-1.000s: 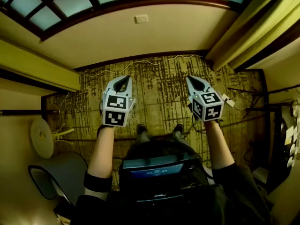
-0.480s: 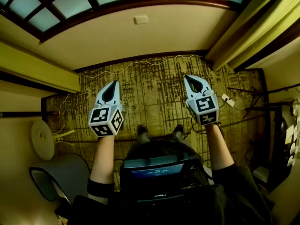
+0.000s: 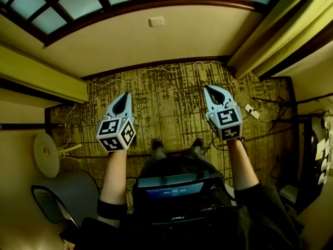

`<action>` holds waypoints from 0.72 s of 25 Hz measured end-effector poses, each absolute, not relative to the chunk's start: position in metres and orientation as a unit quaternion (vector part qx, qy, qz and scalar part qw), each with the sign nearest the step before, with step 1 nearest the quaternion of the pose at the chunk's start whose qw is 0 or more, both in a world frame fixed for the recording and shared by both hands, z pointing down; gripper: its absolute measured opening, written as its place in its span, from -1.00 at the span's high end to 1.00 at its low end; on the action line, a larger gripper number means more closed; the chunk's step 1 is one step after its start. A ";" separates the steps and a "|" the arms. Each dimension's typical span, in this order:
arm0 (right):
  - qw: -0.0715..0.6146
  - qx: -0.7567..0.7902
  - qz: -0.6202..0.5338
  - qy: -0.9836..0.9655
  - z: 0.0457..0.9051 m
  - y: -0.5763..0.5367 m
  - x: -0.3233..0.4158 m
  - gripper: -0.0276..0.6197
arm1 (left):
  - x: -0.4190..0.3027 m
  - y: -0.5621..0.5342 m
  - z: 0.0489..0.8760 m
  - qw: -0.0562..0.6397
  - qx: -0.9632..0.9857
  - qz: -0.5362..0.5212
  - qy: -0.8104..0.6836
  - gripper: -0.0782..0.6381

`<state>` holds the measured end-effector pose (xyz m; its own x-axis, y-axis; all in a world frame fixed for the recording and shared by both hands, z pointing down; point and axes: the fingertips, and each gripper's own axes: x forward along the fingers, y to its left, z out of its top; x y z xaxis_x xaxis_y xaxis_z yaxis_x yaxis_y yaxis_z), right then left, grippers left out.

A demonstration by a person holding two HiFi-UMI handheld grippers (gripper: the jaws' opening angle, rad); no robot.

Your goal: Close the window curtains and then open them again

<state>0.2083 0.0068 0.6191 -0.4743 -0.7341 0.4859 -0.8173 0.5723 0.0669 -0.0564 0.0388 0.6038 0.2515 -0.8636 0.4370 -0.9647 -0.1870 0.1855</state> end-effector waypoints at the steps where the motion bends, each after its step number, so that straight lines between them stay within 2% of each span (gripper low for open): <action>1: 0.237 0.456 0.088 -0.853 0.619 0.008 0.209 0.91 | -0.055 0.040 0.604 0.214 0.762 0.119 -0.599 0.77; 10: 0.230 0.500 0.107 -0.828 0.624 0.025 0.246 0.91 | -0.019 0.036 0.608 0.207 0.792 0.137 -0.558 0.77; 18: 0.217 0.586 0.138 -0.769 0.629 0.056 0.338 0.91 | 0.083 0.016 0.612 0.189 0.854 0.163 -0.457 0.77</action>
